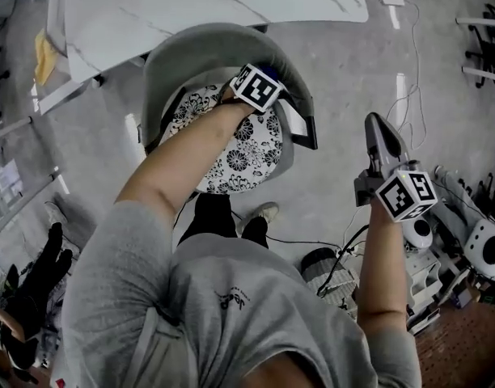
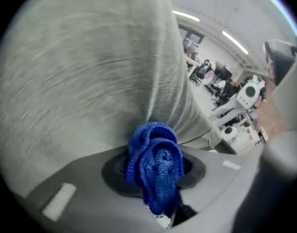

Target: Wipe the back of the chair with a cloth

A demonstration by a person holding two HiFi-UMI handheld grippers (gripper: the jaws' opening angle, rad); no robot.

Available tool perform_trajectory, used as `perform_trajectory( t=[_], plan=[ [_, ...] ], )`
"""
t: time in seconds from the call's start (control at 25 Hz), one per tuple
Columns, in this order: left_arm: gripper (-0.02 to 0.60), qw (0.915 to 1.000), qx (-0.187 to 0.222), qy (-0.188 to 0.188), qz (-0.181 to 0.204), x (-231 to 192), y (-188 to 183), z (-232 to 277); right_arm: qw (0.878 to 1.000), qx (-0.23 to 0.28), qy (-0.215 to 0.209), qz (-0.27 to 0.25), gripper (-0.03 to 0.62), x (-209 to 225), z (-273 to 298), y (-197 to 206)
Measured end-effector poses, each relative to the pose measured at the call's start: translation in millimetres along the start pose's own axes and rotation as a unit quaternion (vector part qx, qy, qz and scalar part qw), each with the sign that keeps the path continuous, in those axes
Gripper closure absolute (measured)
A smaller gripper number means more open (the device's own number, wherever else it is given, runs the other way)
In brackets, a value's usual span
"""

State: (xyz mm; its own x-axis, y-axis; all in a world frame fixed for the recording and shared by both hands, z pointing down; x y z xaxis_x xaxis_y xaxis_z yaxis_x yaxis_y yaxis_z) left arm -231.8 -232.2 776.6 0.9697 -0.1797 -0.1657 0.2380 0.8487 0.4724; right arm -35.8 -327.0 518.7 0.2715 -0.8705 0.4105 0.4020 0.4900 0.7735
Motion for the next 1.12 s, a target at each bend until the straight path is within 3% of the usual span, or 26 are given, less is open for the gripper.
perform_trajectory(
  t=[0.08,0.16,0.28,0.4,0.52,0.76,1.12],
  plan=[
    [0.408,0.9975,0.006,-0.018,-0.068,-17.8,24.3,-14.9,1.000,-0.004,-0.012,-0.008,0.591,-6.5,8.0,-2.5],
    [0.408,0.9883,-0.009,-0.059,-0.140,-44.6,65.2,-27.5,1.000,-0.009,-0.022,-0.016,0.591,-12.2,15.8,-4.7],
    [0.408,0.9638,-0.017,-0.110,-0.242,-83.9,130.0,-44.7,0.999,-0.019,-0.035,-0.024,0.591,-22.2,32.4,-3.4],
    [0.408,0.9379,-0.020,-0.171,-0.301,-121.7,181.0,-62.0,0.998,-0.033,-0.053,-0.024,0.591,-34.7,55.6,2.3],
    [0.408,0.9204,-0.013,-0.208,-0.331,-144.4,210.1,-71.1,0.996,-0.043,-0.070,-0.027,0.591,-49.2,76.9,8.2],
    [0.408,0.9021,-0.011,-0.235,-0.362,-150.5,226.5,-62.3,0.994,-0.062,-0.085,-0.037,0.591,-70.1,99.2,11.8],
    [0.410,0.8840,-0.002,-0.228,-0.408,-164.4,214.0,-39.7,0.994,-0.065,-0.075,-0.035,0.591,-66.3,92.9,20.6]
  ],
)
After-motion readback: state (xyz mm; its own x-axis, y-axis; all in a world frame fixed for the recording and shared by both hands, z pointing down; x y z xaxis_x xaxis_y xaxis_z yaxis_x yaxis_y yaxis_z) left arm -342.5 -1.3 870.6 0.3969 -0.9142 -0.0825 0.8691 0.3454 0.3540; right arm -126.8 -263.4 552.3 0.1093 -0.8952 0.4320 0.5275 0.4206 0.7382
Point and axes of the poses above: the fingertips, and each gripper's own axes: z forward along the fingers, x to its right, y out of its underside, the point moved 6 cm from there along -z, backward along the fingers, and after that the axes turned 11 degrees about -y, right-handed, at the moved point
